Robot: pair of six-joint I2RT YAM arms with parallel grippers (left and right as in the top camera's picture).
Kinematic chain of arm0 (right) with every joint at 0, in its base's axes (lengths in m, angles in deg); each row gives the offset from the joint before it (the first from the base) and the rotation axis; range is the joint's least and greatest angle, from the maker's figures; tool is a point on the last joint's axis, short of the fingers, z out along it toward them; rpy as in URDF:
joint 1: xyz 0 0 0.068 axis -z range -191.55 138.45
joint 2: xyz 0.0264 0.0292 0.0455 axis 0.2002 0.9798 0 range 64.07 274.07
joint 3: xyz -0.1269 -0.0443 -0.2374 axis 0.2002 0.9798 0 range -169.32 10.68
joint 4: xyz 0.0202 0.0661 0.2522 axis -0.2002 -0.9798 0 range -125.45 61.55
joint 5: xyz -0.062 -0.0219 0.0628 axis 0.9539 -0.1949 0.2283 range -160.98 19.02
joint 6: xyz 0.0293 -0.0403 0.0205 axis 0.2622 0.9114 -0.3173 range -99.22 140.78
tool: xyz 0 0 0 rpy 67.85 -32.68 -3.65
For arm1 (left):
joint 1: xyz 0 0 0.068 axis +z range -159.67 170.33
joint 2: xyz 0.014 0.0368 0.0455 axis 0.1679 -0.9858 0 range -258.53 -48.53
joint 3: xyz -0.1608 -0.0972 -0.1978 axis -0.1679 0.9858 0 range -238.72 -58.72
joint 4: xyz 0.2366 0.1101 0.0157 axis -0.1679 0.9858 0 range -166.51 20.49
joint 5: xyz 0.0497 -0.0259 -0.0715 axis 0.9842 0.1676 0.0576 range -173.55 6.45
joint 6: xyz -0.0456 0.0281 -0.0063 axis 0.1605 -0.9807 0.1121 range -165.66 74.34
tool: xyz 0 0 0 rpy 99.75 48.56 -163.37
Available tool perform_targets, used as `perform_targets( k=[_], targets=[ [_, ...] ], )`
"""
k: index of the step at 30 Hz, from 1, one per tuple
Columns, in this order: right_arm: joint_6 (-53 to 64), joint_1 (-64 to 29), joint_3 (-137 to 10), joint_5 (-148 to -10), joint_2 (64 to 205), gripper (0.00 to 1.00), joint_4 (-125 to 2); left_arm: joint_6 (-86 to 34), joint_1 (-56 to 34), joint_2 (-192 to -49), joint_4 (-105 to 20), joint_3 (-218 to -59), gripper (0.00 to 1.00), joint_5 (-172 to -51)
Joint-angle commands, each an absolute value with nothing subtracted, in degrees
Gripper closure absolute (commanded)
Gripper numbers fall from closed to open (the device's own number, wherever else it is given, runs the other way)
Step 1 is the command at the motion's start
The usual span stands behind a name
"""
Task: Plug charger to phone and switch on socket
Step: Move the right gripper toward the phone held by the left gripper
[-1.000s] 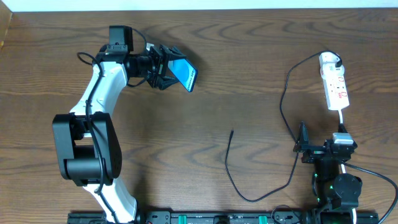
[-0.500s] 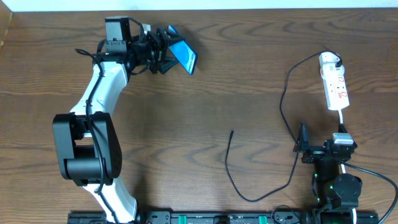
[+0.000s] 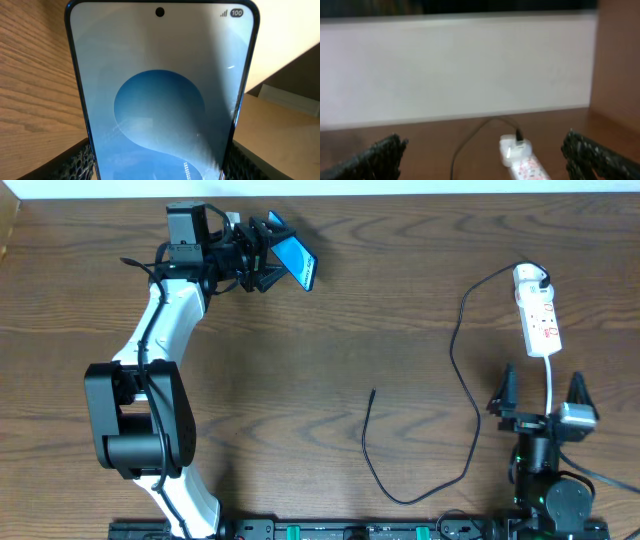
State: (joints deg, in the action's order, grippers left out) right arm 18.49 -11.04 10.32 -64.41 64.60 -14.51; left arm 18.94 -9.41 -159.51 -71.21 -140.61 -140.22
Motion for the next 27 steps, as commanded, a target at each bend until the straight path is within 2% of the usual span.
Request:
perform_targets(
  k=[1,6,11,17,18,23,27],
  targets=[
    [20.61,-10.58,8.97,-61.44,65.32,0.01,-11.96,19.18,-9.44,-157.46,-71.93,-140.92,0.93,-141.33],
    [20.57,-10.31,-0.83,-63.34,75.20,0.01,-14.80,19.18,-9.44,-157.46,-71.91,-140.92,0.92,-141.33],
    [20.35,-10.31,-20.02,-76.87,98.17,0.01,-18.34,19.18,-9.44,-157.46,-71.91,-140.92,0.93,-141.33],
    [18.01,-10.31,-46.55,-95.03,122.19,0.01,-37.66,19.18,-9.44,-157.46,-71.93,-140.92,0.93,-141.31],
    [16.68,-10.31,-52.74,-101.42,128.05,0.01,-41.22,19.18,-9.44,-157.46,-72.30,-140.92,0.93,-141.31],
    [16.33,-10.31,-57.65,-109.68,135.68,0.01,-37.68,20.76,-9.44,-157.46,-72.96,-140.92,0.93,-141.00],
    [8.62,-10.49,-57.65,-110.79,137.89,0.01,-33.42,22.42,-9.44,-157.46,-72.98,-140.92,0.93,-139.32]
  ],
)
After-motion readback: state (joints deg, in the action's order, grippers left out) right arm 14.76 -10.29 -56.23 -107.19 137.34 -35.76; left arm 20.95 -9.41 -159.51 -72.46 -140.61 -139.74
